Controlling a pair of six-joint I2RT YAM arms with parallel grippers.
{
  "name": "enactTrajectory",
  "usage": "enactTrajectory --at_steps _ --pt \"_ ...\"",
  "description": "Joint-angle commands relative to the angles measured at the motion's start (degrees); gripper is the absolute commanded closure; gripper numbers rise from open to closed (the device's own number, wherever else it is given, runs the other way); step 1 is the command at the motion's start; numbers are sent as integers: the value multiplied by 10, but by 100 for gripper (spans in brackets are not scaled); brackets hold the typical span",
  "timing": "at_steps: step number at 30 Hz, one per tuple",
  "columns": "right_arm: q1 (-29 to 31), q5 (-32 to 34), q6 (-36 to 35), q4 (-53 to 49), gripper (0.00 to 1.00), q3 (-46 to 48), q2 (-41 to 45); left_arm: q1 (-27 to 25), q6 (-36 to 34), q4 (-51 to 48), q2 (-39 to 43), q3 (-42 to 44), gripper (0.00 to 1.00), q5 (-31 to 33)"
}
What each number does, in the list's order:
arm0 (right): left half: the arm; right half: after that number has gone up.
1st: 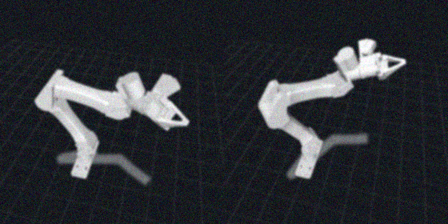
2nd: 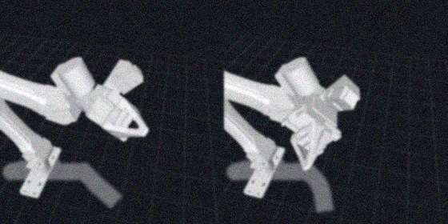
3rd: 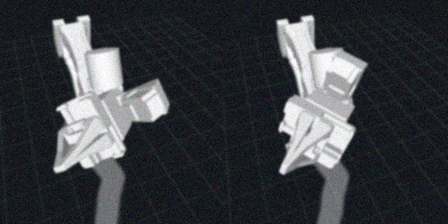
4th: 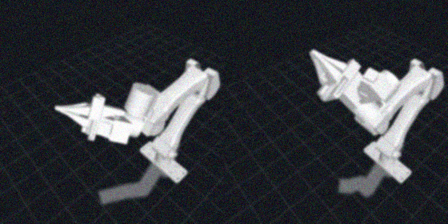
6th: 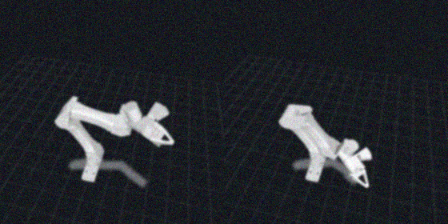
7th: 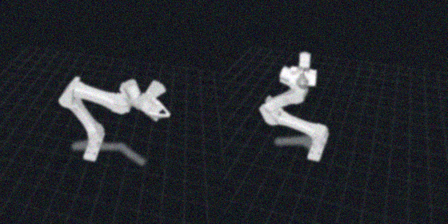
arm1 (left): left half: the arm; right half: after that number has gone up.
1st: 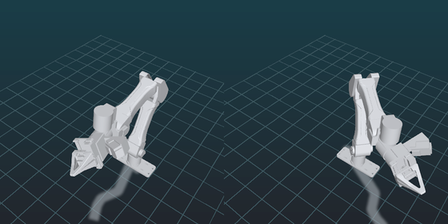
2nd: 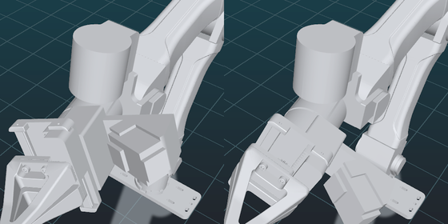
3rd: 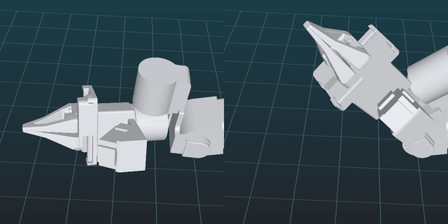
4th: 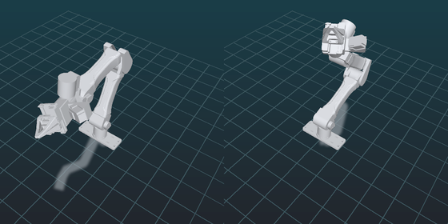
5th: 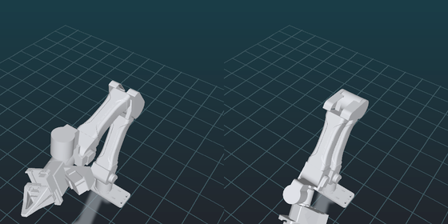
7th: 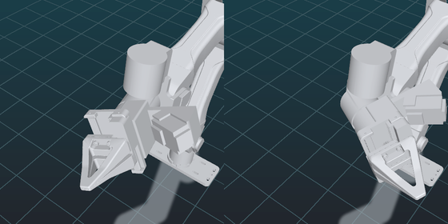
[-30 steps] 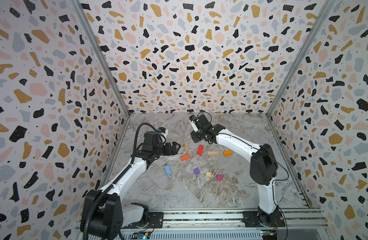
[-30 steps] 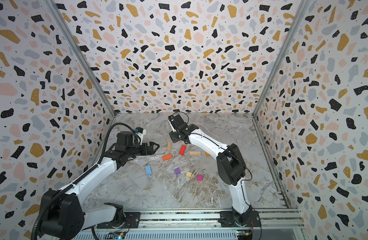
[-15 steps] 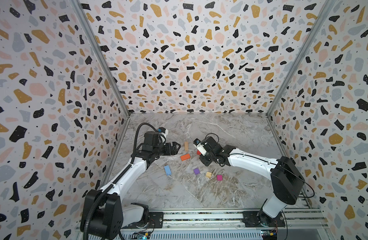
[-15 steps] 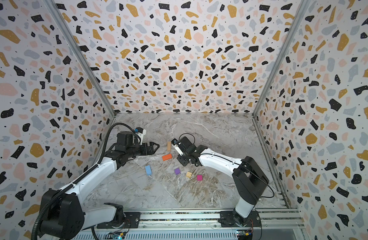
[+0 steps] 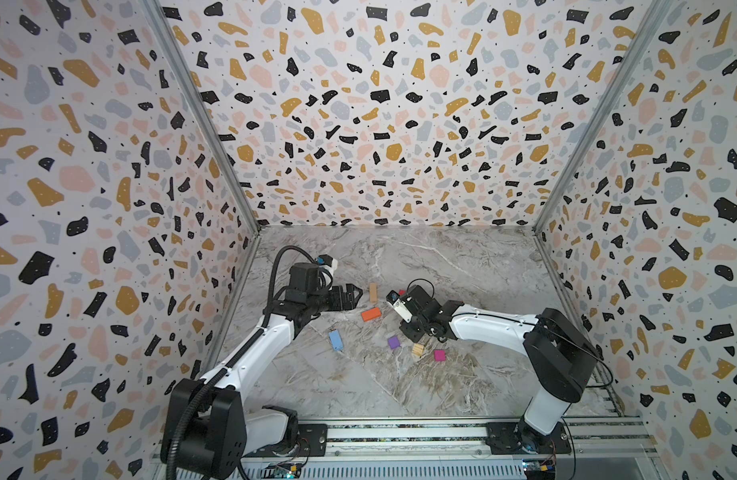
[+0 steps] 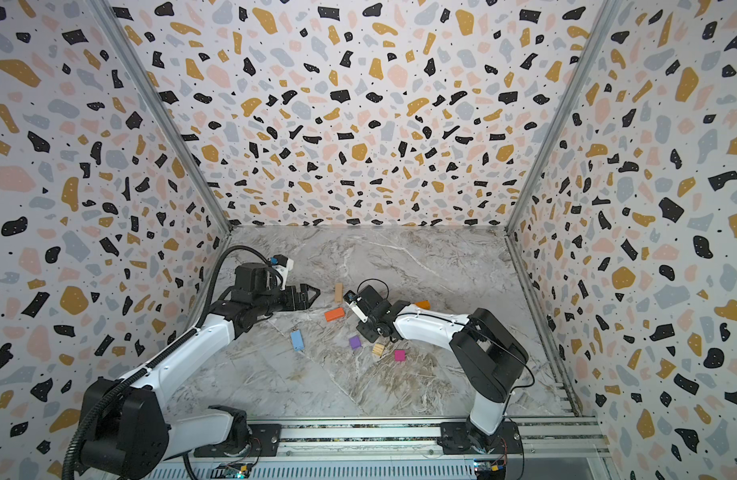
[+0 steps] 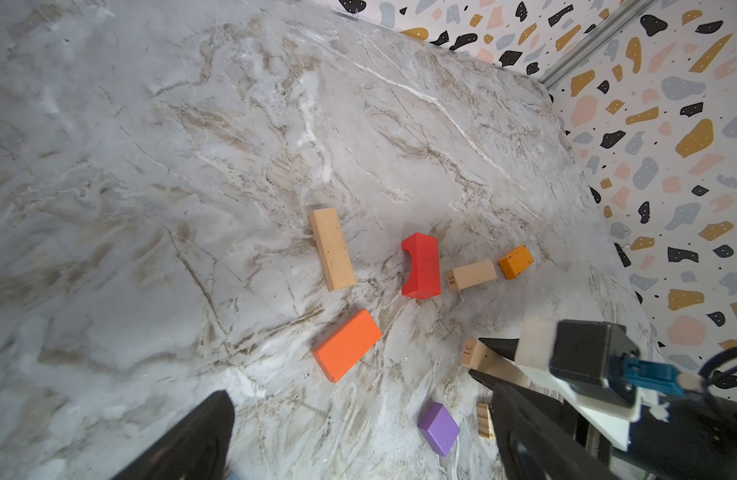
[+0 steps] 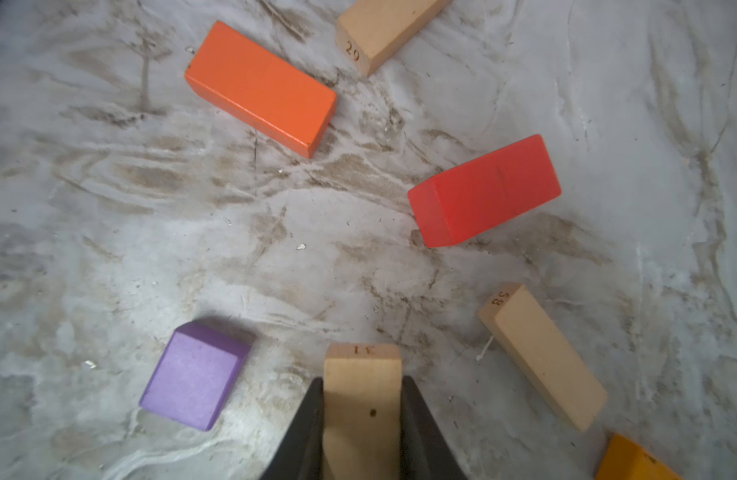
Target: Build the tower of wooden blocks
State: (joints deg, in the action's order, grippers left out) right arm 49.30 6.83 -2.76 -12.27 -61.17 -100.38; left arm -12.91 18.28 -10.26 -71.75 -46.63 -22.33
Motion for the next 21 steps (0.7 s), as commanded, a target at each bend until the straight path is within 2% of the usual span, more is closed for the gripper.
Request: enactTrajectory --at_steps 1,12,17,21 --pt "5 -5 -9 15 90 -7 -5 -1 2 17 -1 4 3 -12" --pt "6 -23 -2 16 89 -13 -43 -2 1 16 -3 3 3 -11" --pt "6 -19 0 15 84 -12 -47 -2 1 18 -4 3 3 -10" --pt "6 -23 5 8 73 -14 -47 -2 2 18 -4 2 3 -10"
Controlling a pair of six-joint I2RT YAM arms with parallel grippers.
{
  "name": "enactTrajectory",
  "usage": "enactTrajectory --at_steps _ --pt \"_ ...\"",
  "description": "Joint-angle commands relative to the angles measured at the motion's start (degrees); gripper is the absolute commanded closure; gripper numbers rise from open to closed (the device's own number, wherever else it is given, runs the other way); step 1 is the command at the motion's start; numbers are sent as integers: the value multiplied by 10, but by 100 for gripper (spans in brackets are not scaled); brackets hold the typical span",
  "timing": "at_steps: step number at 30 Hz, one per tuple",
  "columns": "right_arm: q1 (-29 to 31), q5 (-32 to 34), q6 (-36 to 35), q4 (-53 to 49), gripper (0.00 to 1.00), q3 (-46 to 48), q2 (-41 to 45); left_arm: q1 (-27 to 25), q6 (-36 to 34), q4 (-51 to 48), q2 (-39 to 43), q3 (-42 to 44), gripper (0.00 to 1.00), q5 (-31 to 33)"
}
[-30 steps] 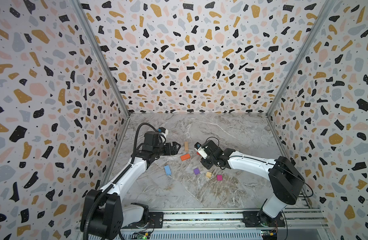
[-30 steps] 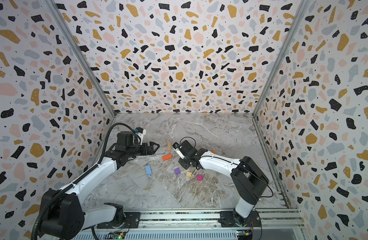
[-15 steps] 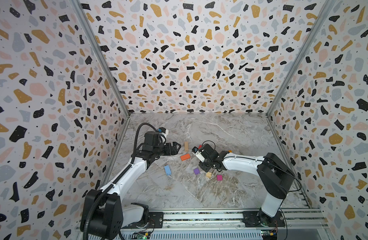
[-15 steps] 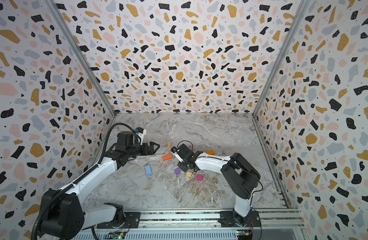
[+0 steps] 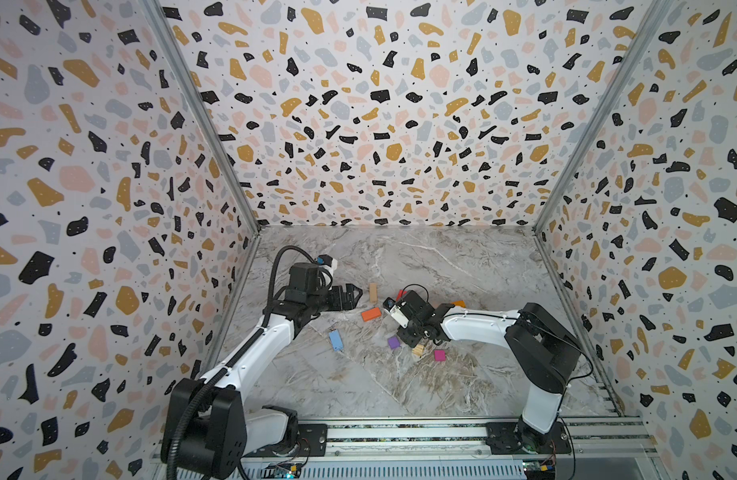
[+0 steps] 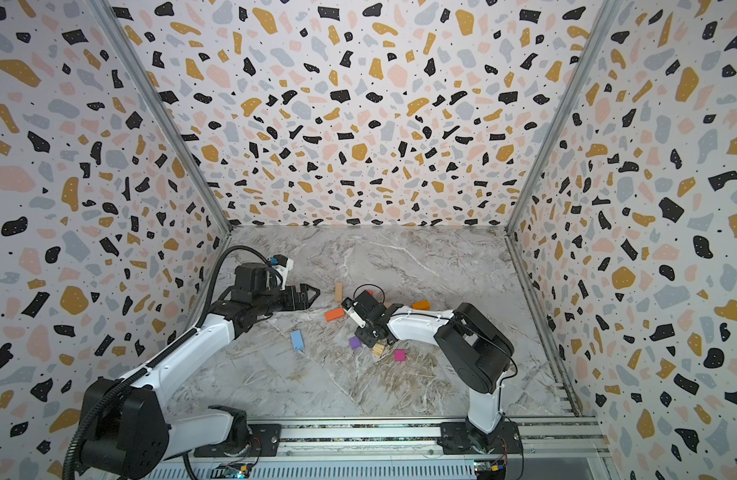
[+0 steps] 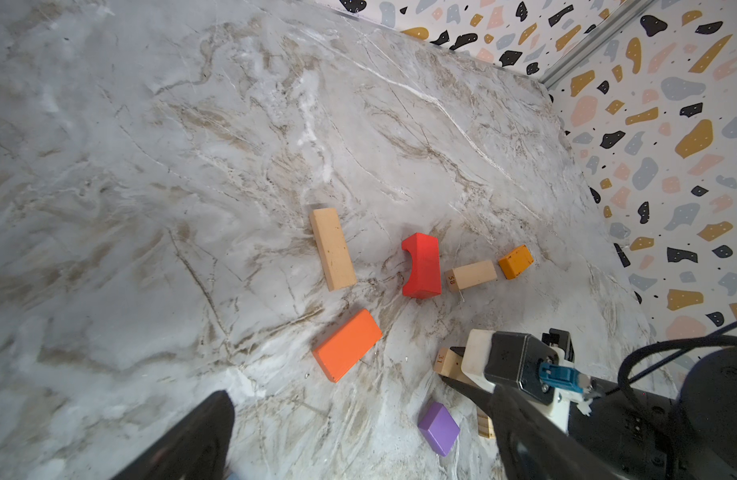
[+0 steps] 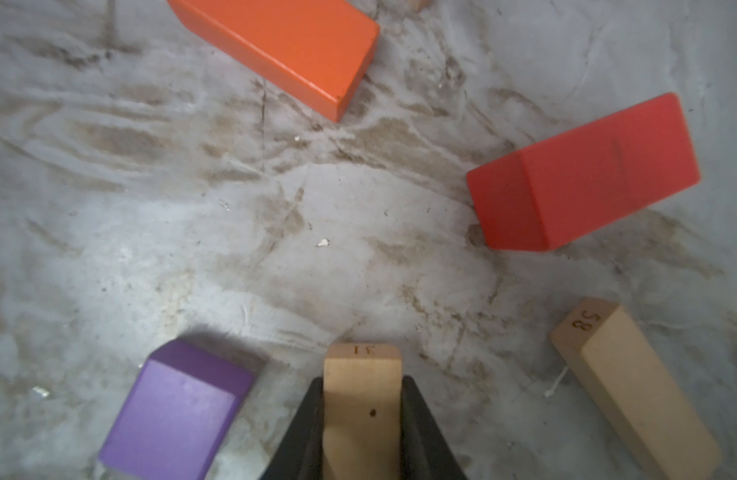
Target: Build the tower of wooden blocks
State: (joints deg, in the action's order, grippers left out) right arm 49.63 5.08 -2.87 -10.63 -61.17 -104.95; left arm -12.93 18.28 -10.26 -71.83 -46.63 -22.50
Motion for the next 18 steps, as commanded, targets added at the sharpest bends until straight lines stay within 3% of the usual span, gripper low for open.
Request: enactTrajectory --at_steps 1,8,18 --pt "3 -6 7 -11 69 -14 -1 -1 1 17 -3 3 3 -8" --pt "3 -14 20 -28 45 -11 11 -2 1 17 -1 3 3 -7" --pt "2 -5 87 -57 36 11 33 -1 0 17 1 4 3 -7"
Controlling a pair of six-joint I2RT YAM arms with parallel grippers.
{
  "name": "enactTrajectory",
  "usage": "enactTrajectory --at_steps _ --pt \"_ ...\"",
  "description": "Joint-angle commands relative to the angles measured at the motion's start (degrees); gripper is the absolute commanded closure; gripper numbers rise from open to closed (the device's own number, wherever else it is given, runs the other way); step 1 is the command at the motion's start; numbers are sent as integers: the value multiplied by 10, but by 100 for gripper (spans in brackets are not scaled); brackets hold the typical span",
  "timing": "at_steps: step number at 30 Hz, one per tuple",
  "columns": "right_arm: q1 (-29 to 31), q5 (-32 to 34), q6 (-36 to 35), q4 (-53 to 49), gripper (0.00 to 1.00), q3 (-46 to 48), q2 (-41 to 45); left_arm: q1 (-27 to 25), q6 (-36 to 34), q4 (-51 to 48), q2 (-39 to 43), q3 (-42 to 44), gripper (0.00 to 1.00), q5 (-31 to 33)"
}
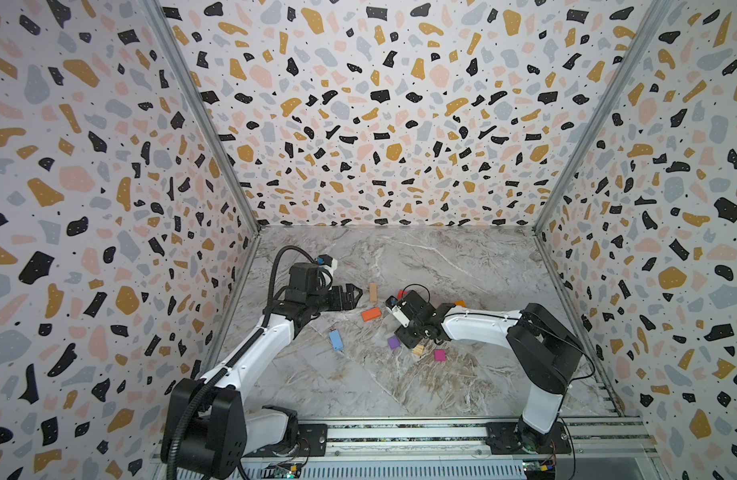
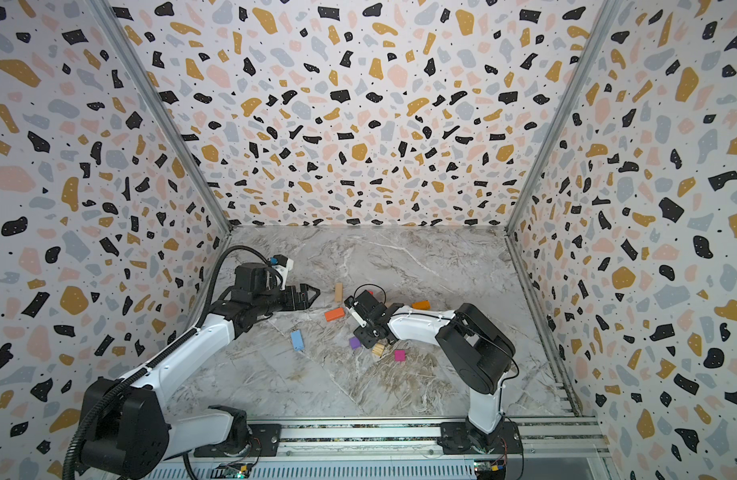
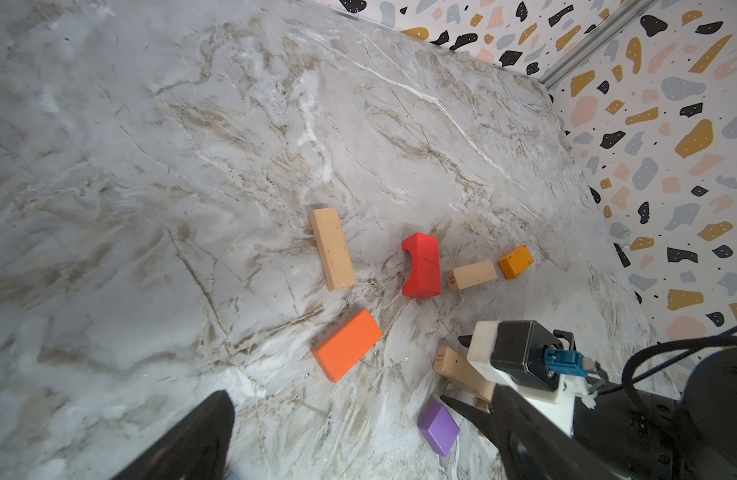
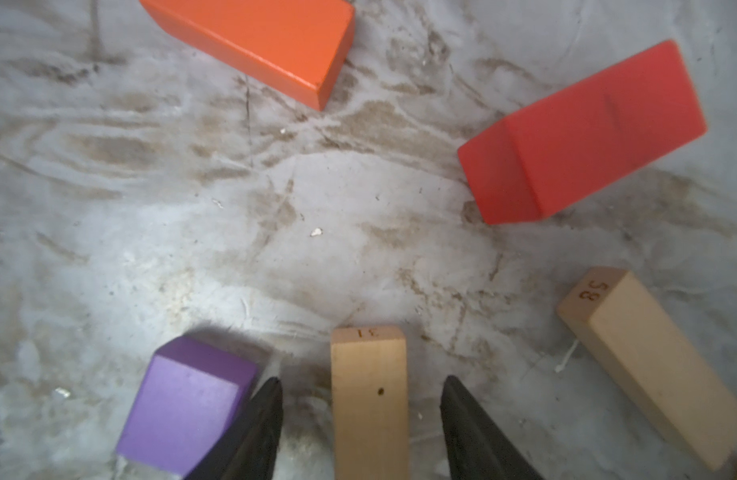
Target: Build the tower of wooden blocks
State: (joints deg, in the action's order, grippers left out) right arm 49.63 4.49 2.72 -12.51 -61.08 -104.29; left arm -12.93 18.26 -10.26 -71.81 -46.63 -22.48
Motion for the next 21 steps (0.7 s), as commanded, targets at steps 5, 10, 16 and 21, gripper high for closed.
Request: enactTrajectory --at_steps 5,10,16,21 --pt "-5 15 67 -42 35 31 35 -2 1 19 1 4 3 -9" --pt "-17 7 89 -44 33 58 56 -4 1 27 4 7 3 -30" --pt "-42 -3 105 -42 31 84 75 -5 3 30 5 7 3 -32" --pt "-69 -1 122 -37 31 95 84 -5 4 31 4 7 3 -32"
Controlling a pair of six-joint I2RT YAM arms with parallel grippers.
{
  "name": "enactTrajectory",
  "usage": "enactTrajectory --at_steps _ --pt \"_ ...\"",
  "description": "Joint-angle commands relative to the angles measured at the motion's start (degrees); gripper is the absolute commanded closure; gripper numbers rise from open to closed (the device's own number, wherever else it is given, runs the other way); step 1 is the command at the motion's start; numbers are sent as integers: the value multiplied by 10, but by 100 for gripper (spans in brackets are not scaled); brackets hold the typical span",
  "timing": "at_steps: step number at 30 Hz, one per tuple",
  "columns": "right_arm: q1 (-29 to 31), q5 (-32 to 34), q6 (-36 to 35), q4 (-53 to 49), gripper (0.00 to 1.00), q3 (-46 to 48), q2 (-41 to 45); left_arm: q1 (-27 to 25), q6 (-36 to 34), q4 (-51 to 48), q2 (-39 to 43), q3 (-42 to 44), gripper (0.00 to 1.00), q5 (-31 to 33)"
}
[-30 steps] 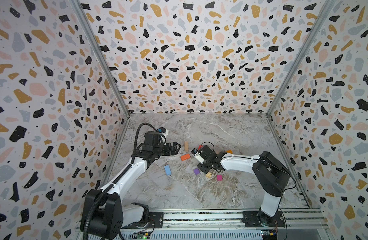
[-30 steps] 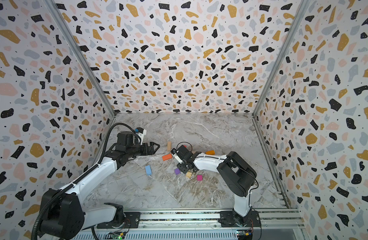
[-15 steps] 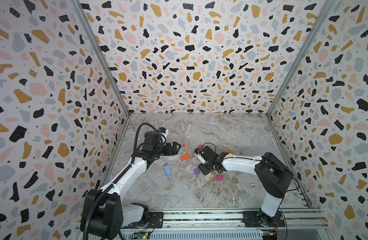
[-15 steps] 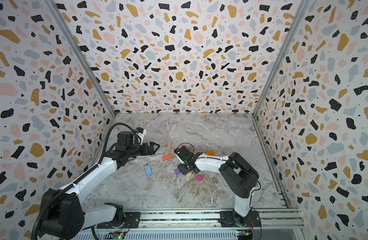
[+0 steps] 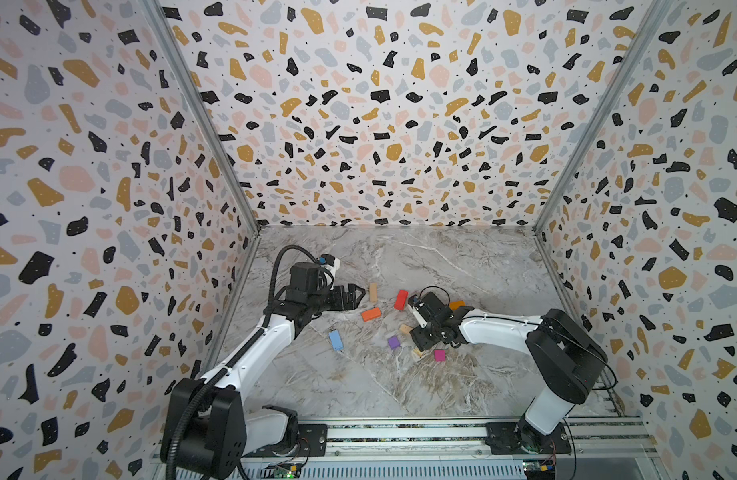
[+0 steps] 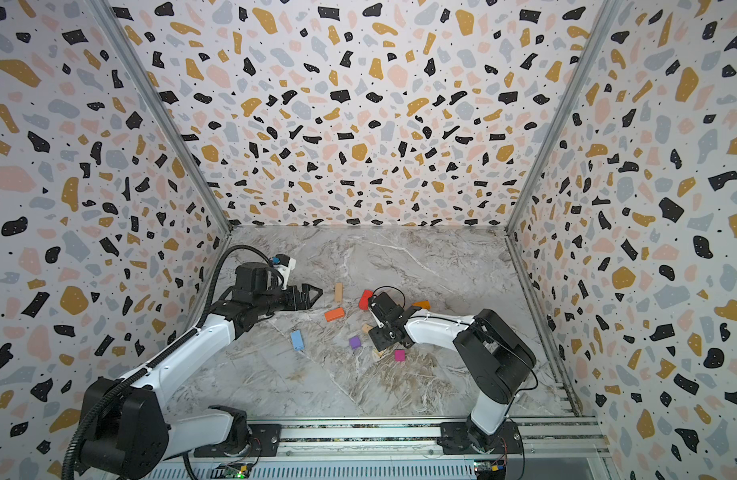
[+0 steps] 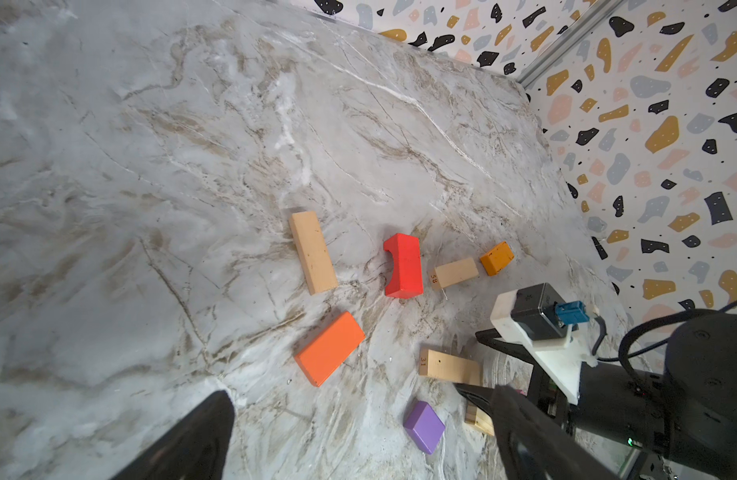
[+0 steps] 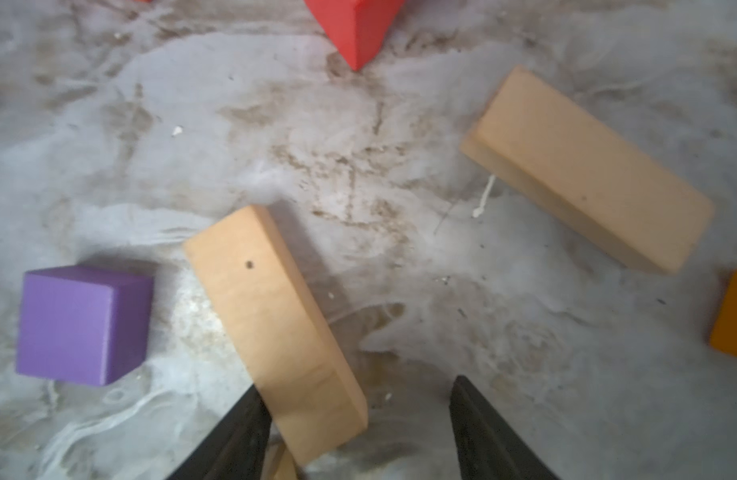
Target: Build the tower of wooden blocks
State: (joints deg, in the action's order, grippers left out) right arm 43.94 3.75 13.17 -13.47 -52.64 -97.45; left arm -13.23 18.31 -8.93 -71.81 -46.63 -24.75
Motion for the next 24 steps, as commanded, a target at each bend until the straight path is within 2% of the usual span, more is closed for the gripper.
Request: enactTrajectory --at_steps 1,6,10,17,24 --pt "-17 7 21 -25 31 12 17 -1 3 16 4 7 3 -9" --pt "-41 13 27 -25 30 11 20 -2 2 15 5 7 3 -7" --pt "-38 -14 7 -22 30 6 36 -2 2 15 5 7 3 -6" --pt "-20 -57 -13 -13 16 4 75 -2 2 14 1 6 3 -4" --pt "5 -45 -3 -20 12 -22 56 -2 2 14 1 6 3 -3"
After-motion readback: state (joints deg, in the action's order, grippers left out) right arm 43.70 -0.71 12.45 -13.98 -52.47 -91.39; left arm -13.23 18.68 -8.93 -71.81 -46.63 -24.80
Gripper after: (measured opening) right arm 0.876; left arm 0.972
